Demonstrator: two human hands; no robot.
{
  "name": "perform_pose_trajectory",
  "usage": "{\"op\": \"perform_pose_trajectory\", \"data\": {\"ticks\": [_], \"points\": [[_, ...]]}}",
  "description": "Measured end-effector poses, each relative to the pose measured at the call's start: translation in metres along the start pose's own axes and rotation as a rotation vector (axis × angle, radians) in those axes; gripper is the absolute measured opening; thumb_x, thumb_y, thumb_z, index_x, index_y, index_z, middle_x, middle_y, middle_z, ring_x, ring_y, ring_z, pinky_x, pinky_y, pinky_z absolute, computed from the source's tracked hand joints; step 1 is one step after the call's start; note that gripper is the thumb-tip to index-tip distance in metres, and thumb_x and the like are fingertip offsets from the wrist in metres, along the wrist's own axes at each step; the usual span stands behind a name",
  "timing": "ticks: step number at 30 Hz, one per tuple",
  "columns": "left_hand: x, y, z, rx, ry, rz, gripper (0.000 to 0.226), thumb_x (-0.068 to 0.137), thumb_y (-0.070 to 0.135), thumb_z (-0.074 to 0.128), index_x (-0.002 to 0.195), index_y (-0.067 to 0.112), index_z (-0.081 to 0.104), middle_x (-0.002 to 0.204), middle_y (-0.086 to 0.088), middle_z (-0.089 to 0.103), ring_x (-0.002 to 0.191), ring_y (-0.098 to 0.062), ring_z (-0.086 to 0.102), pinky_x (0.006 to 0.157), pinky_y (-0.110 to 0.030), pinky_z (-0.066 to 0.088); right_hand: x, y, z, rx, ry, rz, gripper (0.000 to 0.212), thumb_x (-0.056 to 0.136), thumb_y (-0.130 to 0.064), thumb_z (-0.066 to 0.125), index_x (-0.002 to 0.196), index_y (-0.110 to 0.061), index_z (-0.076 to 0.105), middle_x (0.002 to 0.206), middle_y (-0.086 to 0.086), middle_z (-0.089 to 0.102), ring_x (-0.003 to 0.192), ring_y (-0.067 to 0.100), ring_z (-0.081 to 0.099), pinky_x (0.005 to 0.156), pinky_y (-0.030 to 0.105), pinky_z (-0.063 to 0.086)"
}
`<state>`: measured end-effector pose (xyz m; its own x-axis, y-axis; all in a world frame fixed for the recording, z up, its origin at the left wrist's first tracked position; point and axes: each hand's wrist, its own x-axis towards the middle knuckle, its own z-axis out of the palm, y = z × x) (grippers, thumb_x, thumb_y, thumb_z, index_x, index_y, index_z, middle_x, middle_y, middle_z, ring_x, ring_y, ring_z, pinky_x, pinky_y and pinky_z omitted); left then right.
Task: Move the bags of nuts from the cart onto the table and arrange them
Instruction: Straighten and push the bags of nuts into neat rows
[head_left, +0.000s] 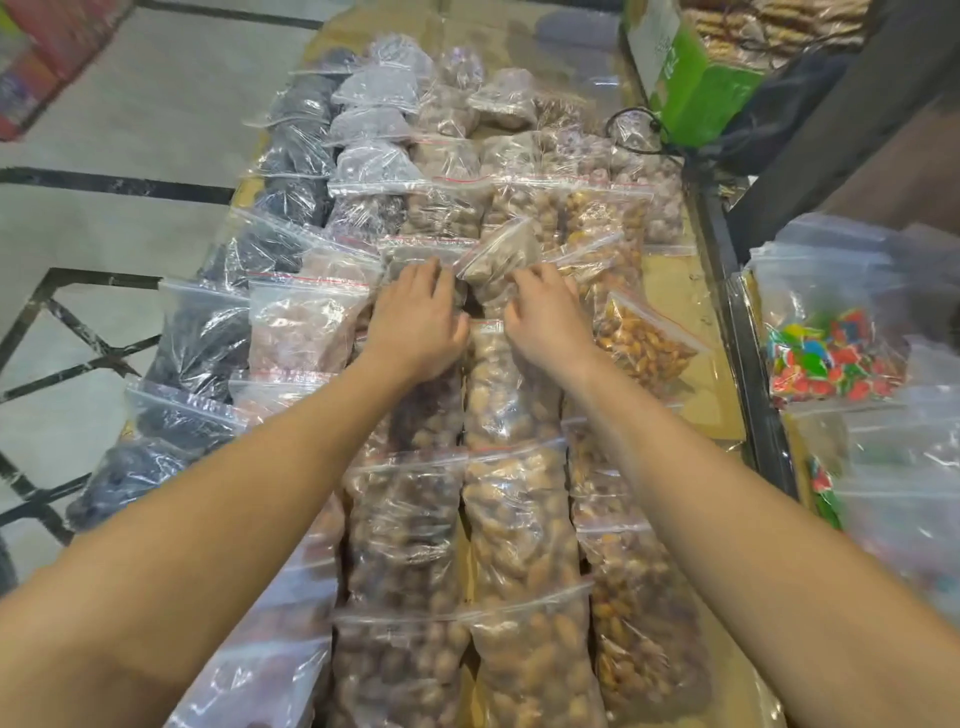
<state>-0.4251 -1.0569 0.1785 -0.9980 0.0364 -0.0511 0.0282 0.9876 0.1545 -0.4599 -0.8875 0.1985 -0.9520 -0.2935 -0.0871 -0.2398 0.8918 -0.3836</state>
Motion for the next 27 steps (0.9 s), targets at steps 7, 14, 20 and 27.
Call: {"op": "perform_pose_trajectory", "data": {"ticks": [7,14,20,27], "points": [[0.014,-0.001,0.025,0.02,-0.211,-0.045,0.08,0.099,0.058,0.019,0.16,0.017,-0.013,0.163,-0.019,-0.029,0.149,-0.05,-0.019,0.121,-0.058,-0.009,0.033,0.013,0.0,0.045,0.041,0.098,0.046,0.095,-0.004,0.051,0.14,-0.014,0.047,0.128,0.013,0.055,0.12,0.038,0.052,0.098,0.043,0.046],[0.006,0.006,0.003,-0.014,-0.192,-0.076,0.065,0.098,0.048,0.04,0.153,0.014,0.03,0.165,-0.026,0.004,0.149,-0.053,0.009,0.121,-0.065,0.009,0.046,0.023,-0.009,0.28,-0.078,0.083,0.055,0.099,-0.005,0.047,0.15,-0.012,0.029,0.121,0.014,0.061,0.091,0.024,0.06,0.071,0.035,0.047],[0.021,0.058,-0.007,-0.663,-0.114,-0.332,0.046,0.096,0.018,0.047,0.137,-0.001,0.04,0.138,-0.025,0.045,0.119,-0.04,0.052,0.094,-0.042,0.047,0.048,0.041,-0.021,0.334,-0.128,0.14,0.065,0.096,-0.021,0.065,0.15,-0.015,0.029,0.125,0.003,0.06,0.108,0.024,0.063,0.085,0.037,0.051],[0.057,0.075,0.0,-1.061,-0.178,-0.554,0.064,0.083,0.039,0.057,0.134,0.007,0.038,0.116,-0.009,0.064,0.098,-0.032,0.065,0.084,-0.044,0.057,0.042,0.041,-0.019,0.749,-0.122,0.469,0.038,0.087,0.001,0.071,0.119,-0.008,0.054,0.109,0.005,0.065,0.104,0.026,0.067,0.074,0.037,0.058]]}}
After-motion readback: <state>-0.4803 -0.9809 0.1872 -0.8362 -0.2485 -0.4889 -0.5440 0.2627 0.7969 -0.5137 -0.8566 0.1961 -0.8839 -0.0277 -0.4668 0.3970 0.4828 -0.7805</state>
